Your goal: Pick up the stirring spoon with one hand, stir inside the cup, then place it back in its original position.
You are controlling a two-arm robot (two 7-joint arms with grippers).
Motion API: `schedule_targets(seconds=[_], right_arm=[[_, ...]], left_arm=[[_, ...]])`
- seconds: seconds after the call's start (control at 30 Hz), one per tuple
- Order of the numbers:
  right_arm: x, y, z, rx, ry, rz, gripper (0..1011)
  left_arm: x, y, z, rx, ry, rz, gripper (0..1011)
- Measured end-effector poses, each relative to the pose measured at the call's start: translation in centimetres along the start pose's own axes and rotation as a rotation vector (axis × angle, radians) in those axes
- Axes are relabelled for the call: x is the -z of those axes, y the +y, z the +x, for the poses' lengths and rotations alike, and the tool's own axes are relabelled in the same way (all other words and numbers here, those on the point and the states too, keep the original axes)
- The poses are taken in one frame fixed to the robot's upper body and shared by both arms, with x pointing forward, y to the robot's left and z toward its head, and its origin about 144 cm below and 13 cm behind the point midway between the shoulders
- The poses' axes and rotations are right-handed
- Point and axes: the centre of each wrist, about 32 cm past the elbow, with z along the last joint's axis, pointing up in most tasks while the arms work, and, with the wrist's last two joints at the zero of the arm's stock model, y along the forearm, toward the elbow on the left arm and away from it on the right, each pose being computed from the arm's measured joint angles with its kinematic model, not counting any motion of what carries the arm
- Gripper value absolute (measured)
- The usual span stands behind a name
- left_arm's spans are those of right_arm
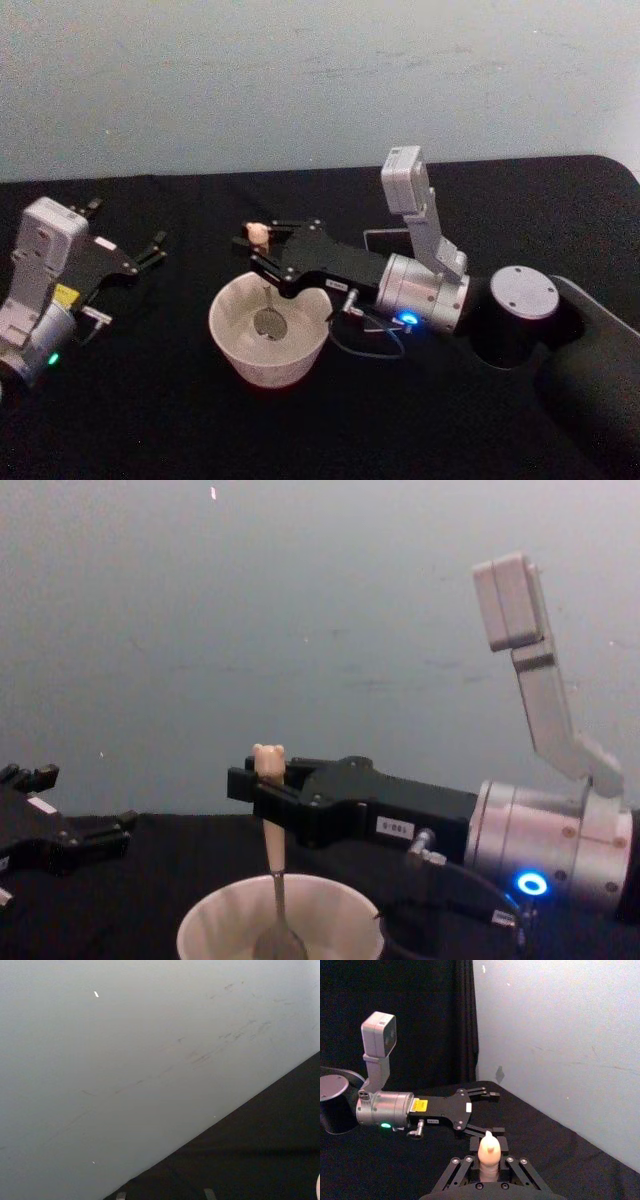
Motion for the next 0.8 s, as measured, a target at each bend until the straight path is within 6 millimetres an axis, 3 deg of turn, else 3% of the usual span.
schedule_targets(seconds=[0.43, 0.8], right_arm=[[0.7, 0.4, 0.3, 0.025, -0.010, 0.013, 208], [0.4, -1.1, 0.3, 0.047, -0.026, 0.016, 209]], left_arm=[[0.0, 0.0, 0.0, 0.000, 0.000, 0.000, 1001], [0.0, 0.0, 0.0, 0.000, 0.000, 0.000, 1001]])
